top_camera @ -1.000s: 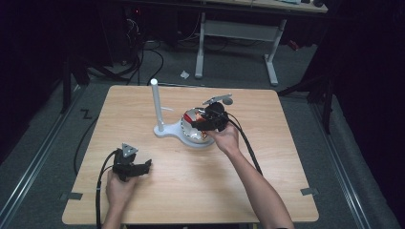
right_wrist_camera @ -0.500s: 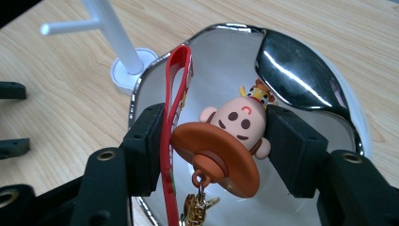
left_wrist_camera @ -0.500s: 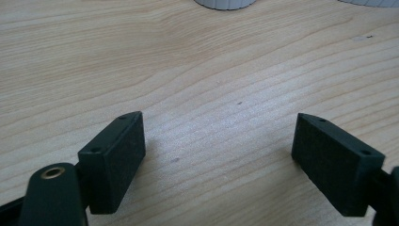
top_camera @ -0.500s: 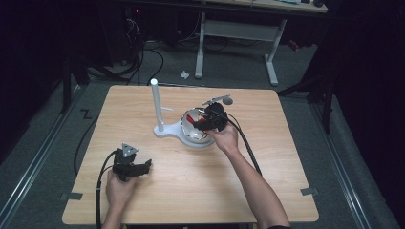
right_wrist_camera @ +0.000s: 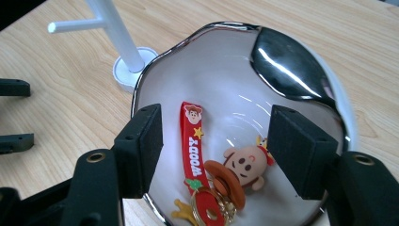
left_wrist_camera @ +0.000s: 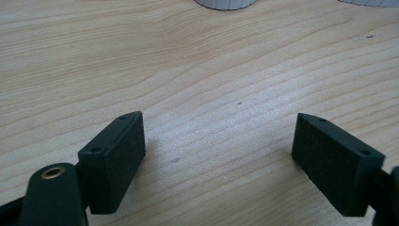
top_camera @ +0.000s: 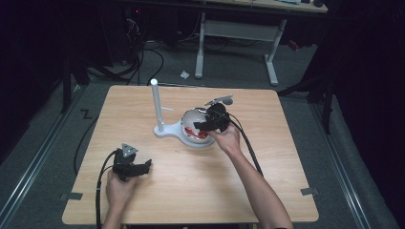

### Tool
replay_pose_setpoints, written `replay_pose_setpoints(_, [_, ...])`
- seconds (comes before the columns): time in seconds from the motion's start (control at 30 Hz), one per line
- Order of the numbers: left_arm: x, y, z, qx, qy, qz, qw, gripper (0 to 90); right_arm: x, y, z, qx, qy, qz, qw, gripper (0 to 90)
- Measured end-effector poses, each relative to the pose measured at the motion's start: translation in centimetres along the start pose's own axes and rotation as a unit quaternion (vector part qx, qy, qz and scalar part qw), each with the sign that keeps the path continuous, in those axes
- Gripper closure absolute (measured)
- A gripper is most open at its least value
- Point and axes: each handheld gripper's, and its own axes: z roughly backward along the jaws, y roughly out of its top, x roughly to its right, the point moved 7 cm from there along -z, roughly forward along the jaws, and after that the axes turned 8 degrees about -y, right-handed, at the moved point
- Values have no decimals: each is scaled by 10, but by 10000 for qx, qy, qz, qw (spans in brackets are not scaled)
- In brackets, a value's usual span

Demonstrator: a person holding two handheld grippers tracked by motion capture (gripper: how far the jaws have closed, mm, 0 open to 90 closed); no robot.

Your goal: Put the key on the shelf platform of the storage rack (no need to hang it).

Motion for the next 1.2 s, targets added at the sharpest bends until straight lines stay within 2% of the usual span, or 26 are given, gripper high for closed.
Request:
replay_pose_setpoints(0.17, [0,0,0,1,1,0,10000,183,6,-3,14,165,0,-78,9998,376])
replay_pose_setpoints(0.43, [0,0,0,0,0,0,10000,183,14,-1,37,377,-19,20,9993,387])
replay_pose_setpoints(0.67, [0,0,0,2,1,1,10000,183,21,-1,51,534,-46,-19,9986,390])
replay_pose_setpoints(1.2, [0,0,0,2,2,1,10000,184,38,-7,78,659,-255,-89,9975,398])
